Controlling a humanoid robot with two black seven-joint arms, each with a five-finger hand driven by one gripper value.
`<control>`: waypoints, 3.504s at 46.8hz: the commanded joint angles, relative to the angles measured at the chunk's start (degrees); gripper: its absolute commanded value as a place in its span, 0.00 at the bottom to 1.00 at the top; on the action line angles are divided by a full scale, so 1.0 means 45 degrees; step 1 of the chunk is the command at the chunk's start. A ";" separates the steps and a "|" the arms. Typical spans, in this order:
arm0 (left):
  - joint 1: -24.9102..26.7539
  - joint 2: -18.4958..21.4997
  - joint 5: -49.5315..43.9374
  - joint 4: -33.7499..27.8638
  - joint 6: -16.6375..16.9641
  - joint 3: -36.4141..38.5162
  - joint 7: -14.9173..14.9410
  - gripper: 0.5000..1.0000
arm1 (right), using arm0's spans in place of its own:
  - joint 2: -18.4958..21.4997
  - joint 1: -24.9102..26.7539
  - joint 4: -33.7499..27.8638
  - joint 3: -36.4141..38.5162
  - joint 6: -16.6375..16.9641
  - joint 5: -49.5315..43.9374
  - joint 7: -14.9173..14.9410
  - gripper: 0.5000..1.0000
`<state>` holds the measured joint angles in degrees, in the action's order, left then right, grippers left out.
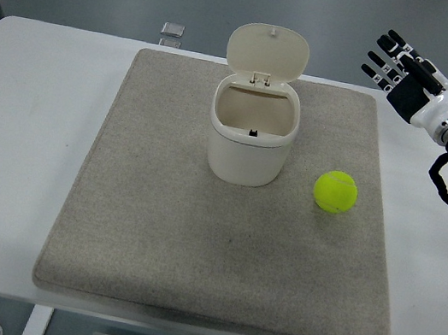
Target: Pick up the tennis ball and place it in the box.
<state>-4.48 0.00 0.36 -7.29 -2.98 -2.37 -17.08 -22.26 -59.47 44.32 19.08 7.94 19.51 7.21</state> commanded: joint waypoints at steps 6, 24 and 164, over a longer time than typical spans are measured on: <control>-0.0001 0.0000 -0.0020 0.0077 0.0017 -0.0040 -0.0012 0.98 | -0.0054 -0.0008 0.0014 -0.0001 0.0013 0.0000 -0.0001 0.86; 0.0096 0.0000 -0.0020 -0.0041 -0.0002 0.0019 0.0007 0.98 | -0.0132 -0.0008 0.0014 -0.0021 0.0052 0.0019 -0.0059 0.86; 0.0096 0.0000 -0.0020 0.0018 -0.0002 0.0000 0.0007 0.98 | -0.4547 0.0070 0.3393 -0.2970 0.1635 -1.7655 0.6171 0.85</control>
<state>-4.04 0.00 0.26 -7.21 -2.97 -2.37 -17.09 -43.05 -59.55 59.04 6.09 16.18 -58.31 34.99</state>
